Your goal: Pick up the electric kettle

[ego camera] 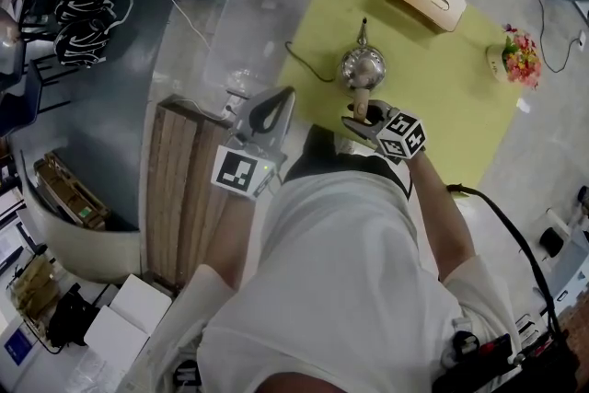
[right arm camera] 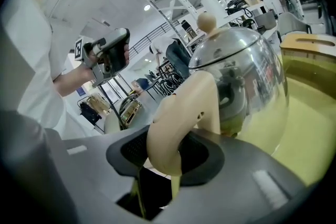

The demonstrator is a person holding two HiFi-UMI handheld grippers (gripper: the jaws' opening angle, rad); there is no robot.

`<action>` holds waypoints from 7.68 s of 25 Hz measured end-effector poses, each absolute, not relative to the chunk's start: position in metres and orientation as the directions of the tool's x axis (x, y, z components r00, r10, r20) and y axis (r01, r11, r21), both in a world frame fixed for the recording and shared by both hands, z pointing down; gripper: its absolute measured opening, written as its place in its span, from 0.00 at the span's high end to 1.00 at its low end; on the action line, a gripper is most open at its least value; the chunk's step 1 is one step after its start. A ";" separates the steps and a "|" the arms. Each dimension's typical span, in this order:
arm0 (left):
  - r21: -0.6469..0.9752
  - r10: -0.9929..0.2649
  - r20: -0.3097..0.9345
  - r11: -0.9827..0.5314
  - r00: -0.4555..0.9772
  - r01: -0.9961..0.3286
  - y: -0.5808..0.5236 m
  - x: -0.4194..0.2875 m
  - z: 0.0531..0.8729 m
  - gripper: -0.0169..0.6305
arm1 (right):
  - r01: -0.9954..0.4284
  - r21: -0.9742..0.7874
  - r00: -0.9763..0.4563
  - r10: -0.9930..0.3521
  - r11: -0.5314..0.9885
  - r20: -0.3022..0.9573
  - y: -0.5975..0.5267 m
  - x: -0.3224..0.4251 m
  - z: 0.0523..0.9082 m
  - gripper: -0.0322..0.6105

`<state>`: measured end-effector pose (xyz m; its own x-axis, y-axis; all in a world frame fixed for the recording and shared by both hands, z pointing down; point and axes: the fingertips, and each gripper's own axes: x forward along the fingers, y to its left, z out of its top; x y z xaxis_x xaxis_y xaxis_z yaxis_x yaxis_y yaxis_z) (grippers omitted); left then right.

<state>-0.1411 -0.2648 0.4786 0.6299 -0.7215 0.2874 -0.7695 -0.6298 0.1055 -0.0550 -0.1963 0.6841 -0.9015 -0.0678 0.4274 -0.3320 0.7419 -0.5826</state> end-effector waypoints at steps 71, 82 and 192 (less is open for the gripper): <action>0.096 -0.438 0.269 -0.874 0.858 -0.477 -0.274 -0.001 0.458 0.97 | -0.621 -0.608 -0.760 -0.570 0.494 0.312 -0.209 0.103 0.621 0.72; 0.097 -0.384 0.282 -0.901 0.880 -0.424 -0.277 0.021 0.459 0.97 | -0.655 -0.624 -0.709 -0.632 0.425 0.314 -0.208 0.132 0.631 0.72; 0.137 -0.300 0.288 -0.927 0.910 -0.349 -0.221 0.026 0.499 0.97 | -0.833 -0.462 -0.525 -0.699 0.305 0.486 -0.130 0.160 0.671 0.66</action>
